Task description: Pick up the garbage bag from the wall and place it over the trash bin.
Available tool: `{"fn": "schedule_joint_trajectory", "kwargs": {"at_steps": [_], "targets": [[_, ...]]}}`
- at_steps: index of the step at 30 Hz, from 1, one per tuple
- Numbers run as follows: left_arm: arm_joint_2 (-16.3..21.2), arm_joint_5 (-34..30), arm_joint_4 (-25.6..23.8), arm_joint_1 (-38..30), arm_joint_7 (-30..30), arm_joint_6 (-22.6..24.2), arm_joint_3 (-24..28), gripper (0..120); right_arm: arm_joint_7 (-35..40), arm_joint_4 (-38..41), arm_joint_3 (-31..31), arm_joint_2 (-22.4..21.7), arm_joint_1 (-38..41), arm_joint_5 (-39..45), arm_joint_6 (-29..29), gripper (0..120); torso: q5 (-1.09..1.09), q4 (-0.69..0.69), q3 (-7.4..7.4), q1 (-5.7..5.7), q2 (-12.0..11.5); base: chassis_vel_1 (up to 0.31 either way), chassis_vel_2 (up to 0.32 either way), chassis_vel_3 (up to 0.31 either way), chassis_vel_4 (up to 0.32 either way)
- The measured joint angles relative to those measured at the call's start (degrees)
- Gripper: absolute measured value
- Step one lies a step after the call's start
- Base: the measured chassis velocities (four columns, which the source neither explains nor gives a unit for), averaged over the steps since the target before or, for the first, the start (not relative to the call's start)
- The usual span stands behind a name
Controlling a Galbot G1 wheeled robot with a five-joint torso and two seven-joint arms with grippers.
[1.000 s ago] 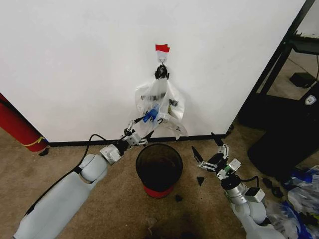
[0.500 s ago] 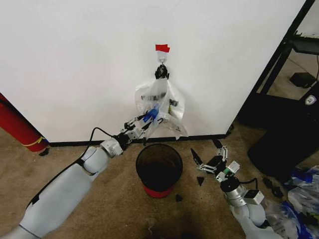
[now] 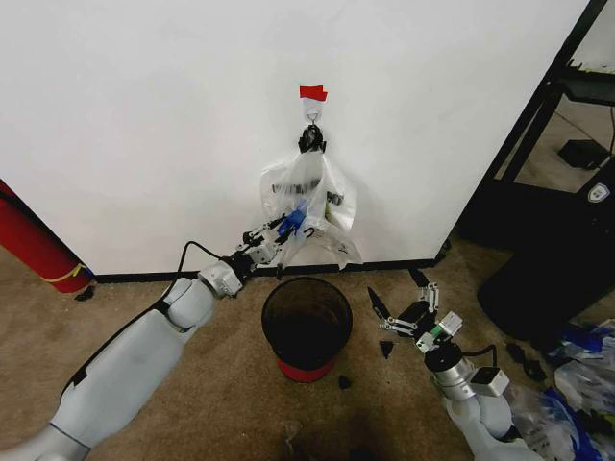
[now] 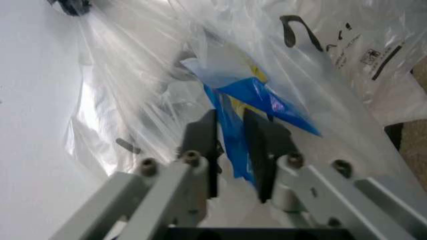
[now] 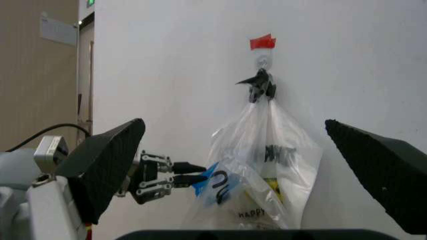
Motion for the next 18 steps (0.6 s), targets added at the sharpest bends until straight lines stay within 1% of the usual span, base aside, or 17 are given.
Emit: {"fn": "schedule_joint_trajectory", "kwargs": {"at_steps": [2,4,10,18], "targets": [[0.09,-0.12,-0.14,0.23,-0.07,0.20,-0.14,5,0.00,0.00,-0.04,0.01,0.12,0.05,0.00,100,-0.01,0.00,0.00,0.00,0.00,0.000,0.000,0.000,0.000],[0.13,-0.55,-0.20,0.29,-0.09,0.38,-0.23,0,0.01,0.00,-0.07,0.02,0.24,0.06,0.00,100,0.00,0.00,0.00,0.00,0.00,0.000,0.000,0.000,0.000],[0.20,-2.17,-0.22,0.32,-0.11,0.86,-0.36,0,0.03,-0.02,-0.12,-0.09,0.27,0.07,0.00,100,0.00,0.00,0.00,0.00,0.00,0.000,0.000,0.000,0.000],[0.08,-2.31,0.15,0.30,-1.50,1.02,-0.21,0,-0.12,-0.05,-0.31,-0.16,0.07,0.08,0.15,100,-0.01,0.00,0.00,0.00,0.00,0.000,0.000,0.000,0.000]]}}
